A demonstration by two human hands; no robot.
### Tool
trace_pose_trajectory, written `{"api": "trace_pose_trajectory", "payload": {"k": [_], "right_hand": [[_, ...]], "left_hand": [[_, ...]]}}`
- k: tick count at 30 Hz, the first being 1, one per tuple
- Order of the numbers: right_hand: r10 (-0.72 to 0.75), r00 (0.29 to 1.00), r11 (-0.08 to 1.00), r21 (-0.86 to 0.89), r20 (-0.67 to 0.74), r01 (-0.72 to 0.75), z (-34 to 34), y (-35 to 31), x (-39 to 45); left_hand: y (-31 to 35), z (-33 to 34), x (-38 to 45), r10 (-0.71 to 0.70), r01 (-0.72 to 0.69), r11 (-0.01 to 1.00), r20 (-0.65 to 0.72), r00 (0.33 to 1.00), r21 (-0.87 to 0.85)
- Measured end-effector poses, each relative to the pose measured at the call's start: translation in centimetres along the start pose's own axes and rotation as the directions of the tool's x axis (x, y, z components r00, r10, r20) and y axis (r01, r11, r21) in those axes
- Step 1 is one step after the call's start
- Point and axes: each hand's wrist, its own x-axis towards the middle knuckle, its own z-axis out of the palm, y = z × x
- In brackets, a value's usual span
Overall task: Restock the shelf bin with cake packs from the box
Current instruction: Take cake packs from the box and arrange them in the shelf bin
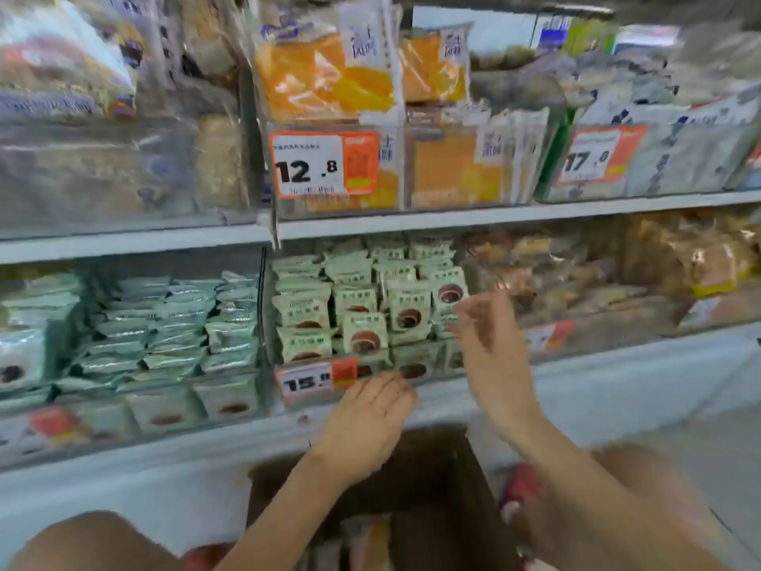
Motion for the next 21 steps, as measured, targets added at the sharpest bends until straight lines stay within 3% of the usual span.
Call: {"api": "trace_pose_trajectory", "payload": {"k": [2, 4, 6, 9, 12, 14, 17, 19, 21], "right_hand": [[0.239, 0.961, 0.971, -0.018, 0.137, -0.239, 2.4, 5.1, -6.6], [0.445, 0.84, 0.894, -0.2, 0.309, -0.4, 4.2, 9.4, -12.0], [0.627, 0.639, 0.778, -0.4, 0.446, -0.484, 5.2, 12.9, -15.2], [0.799, 0.348, 0.602, -0.639, 0.491, -0.479, 6.3, 16.4, -17.5], [0.837, 0.208, 0.546, -0.755, 0.506, -0.363, 8.4, 18.7, -18.5], [0.822, 0.16, 0.563, -0.739, 0.546, -0.369, 10.5, 20.0, -19.5], [0.802, 0.082, 0.563, -0.703, 0.591, -0.435, 14.0, 21.6, -21.5], [0.814, 0.057, 0.525, -0.688, 0.579, -0.501, 16.3, 21.5, -22.8], [0.807, 0.044, 0.502, -0.645, 0.589, -0.576, 18.7, 21.4, -24.3]], "left_hand": [[2.7, 2.7, -4.5, -0.082, 0.096, 0.993, 0.172, 0.982, -0.074], [4.8, 4.2, -9.1, -0.206, 0.281, 0.954, 0.45, 0.869, -0.105], [5.7, 4.5, -14.6, -0.378, 0.512, 0.858, 0.719, 0.583, 0.036], [6.6, 4.4, -23.4, -0.485, 0.625, 0.745, 0.832, 0.271, 0.231], [7.7, 4.9, -26.3, -0.412, 0.568, 0.806, 0.846, 0.339, 0.165], [8.2, 5.4, -25.8, -0.429, 0.655, 0.748, 0.833, 0.351, 0.109], [8.3, 7.4, -26.0, -0.464, 0.855, 0.511, 0.865, 0.19, 0.087], [8.0, 8.4, -26.7, -0.505, 0.976, 0.216, 0.86, 0.074, 0.043], [7.6, 9.2, -27.1, -0.545, 0.996, -0.074, 0.839, -0.002, -0.046]]}}
